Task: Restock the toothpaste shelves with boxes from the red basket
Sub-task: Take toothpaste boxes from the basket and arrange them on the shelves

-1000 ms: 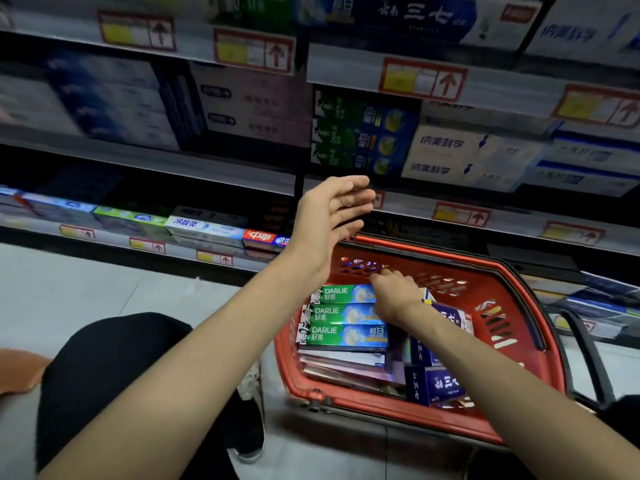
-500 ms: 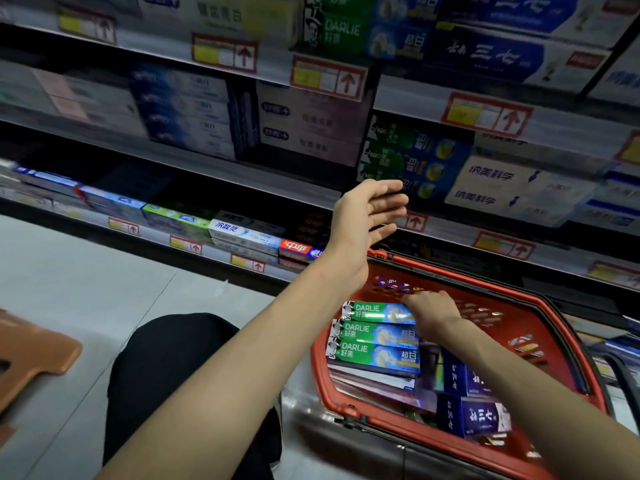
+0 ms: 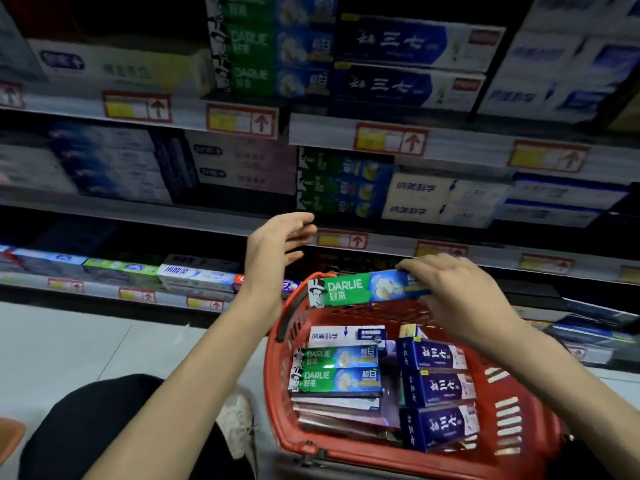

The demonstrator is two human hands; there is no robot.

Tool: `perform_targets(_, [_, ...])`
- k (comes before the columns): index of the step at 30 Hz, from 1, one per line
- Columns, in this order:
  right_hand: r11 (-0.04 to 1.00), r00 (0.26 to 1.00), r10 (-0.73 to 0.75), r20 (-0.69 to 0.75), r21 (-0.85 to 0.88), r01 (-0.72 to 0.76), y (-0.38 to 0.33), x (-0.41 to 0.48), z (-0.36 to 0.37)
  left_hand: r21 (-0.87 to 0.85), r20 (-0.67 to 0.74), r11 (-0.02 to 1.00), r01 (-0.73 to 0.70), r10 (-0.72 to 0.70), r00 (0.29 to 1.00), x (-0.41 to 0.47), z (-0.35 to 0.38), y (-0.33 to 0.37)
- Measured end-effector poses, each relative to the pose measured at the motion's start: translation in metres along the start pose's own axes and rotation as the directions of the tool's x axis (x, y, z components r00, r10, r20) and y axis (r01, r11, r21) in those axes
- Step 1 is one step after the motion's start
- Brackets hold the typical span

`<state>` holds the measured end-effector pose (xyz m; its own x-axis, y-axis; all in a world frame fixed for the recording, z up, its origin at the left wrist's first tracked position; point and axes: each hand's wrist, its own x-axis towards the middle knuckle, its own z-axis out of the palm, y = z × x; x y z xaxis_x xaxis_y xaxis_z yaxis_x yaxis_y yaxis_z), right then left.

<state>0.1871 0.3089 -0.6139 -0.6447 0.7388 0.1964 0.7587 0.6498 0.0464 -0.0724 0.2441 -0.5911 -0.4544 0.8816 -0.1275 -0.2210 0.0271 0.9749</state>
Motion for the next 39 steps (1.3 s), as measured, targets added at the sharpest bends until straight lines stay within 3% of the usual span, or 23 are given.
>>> perform_targets(4, [0.964, 0.979, 0.119, -0.167, 0.256, -0.074, 0.014, -0.028, -0.005, 0.167, -0.015, 0.977, -0.131, 0.136, 0.991, -0.008, 0.001, -0.004])
perform_targets(10, [0.944, 0.937, 0.159, -0.312, 0.324, -0.053, 0.031, -0.036, -0.015, 0.216, 0.111, 0.968, -0.129, 0.107, 0.988, -0.024, 0.018, -0.012])
perform_targets(13, [0.951, 0.927, 0.159, -0.341, 0.306, -0.05, 0.033, -0.036, -0.016, 0.165, 0.192, 0.978, -0.127, 0.095, 0.977, -0.028, 0.028, -0.017])
perform_targets(24, [0.889, 0.912, 0.236, -0.334, 0.454, -0.064, 0.024, -0.038, -0.009, 0.085, 0.148, 0.992, -0.096, 0.083, 0.986, -0.023, 0.029, -0.031])
perform_targets(30, [0.542, 0.862, 0.483, -0.151, 0.825, -0.159, -0.008, -0.032, -0.014, 0.147, 0.122, 0.968, -0.204, 0.187, 0.975, -0.029, 0.023, -0.026])
perform_targets(35, [0.067, 0.78, 0.624, 0.048, 0.991, -0.115, -0.042, -0.01, -0.018, 0.165, 0.01, 0.961, -0.223, 0.224, 0.975, -0.025, 0.011, -0.017])
perform_targets(37, [-0.03, 0.773, 0.63, 0.079, 0.997, -0.077, -0.055, 0.002, -0.023, 0.196, -0.069, 0.951, -0.238, 0.255, 0.964, -0.018, 0.005, -0.011])
perform_targets(39, [-0.058, 0.775, 0.628, 0.075, 0.997, -0.05, -0.066, 0.016, -0.027, 0.214, -0.125, 0.937, -0.277, 0.308, 0.943, -0.01, 0.0, 0.0])
